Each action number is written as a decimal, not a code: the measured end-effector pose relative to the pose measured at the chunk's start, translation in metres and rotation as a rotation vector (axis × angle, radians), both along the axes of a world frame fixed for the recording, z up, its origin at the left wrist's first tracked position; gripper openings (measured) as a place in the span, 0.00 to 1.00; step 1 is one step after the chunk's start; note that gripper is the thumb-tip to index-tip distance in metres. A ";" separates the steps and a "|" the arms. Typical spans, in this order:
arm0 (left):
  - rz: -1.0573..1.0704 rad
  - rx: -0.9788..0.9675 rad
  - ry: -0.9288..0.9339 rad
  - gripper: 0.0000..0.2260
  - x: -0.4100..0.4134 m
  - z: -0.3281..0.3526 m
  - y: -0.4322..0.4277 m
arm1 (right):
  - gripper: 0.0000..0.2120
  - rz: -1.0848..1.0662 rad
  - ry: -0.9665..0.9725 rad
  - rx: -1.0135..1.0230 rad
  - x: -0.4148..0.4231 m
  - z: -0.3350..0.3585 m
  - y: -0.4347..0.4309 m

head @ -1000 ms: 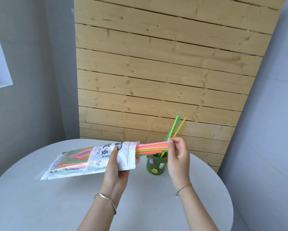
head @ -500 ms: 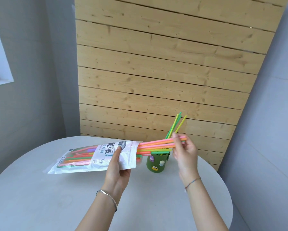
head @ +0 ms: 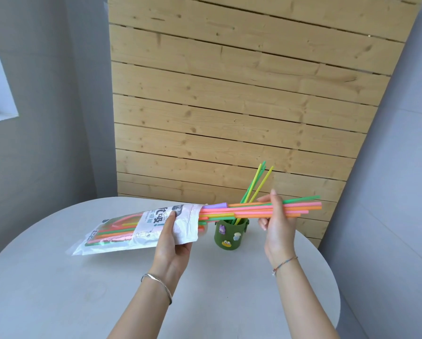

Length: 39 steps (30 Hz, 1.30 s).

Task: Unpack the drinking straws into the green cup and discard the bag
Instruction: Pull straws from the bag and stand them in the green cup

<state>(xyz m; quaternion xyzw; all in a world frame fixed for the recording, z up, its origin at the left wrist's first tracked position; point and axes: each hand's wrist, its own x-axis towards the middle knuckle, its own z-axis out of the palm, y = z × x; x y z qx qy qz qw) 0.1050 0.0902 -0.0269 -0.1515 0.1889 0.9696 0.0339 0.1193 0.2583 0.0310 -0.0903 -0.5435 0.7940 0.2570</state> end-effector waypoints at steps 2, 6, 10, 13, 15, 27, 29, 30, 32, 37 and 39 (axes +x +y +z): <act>0.009 -0.002 -0.005 0.16 0.001 0.001 0.002 | 0.17 0.022 0.003 0.006 -0.001 -0.002 0.001; -0.023 -0.031 -0.011 0.10 0.006 0.004 0.014 | 0.09 0.209 -0.090 0.183 -0.003 -0.009 -0.011; -0.040 -0.037 -0.007 0.06 0.008 0.007 0.020 | 0.11 0.283 -0.191 0.241 -0.004 -0.012 -0.016; -0.009 -0.044 -0.021 0.07 0.003 0.006 0.015 | 0.15 0.113 -0.125 0.193 -0.008 -0.008 -0.005; 0.021 -0.035 -0.024 0.08 0.000 0.005 0.011 | 0.14 0.050 -0.075 0.142 -0.008 -0.003 0.003; 0.065 -0.003 -0.064 0.07 -0.011 0.003 0.005 | 0.18 0.068 -0.051 0.241 -0.021 0.005 0.002; 0.114 0.001 -0.076 0.12 -0.017 0.002 -0.006 | 0.18 0.032 -0.004 0.245 -0.025 0.013 0.009; 0.126 -0.004 -0.081 0.13 -0.019 0.001 -0.010 | 0.17 0.009 0.009 0.241 -0.028 0.016 0.013; 0.137 -0.024 -0.093 0.10 -0.022 -0.001 -0.016 | 0.17 -0.056 0.013 0.236 -0.037 0.022 0.025; 0.169 -0.037 -0.128 0.15 -0.028 -0.006 -0.024 | 0.18 -0.177 0.010 0.443 -0.055 0.036 0.049; 0.179 -0.019 -0.122 0.15 -0.031 -0.007 -0.023 | 0.17 -0.227 0.037 0.513 -0.061 0.044 0.052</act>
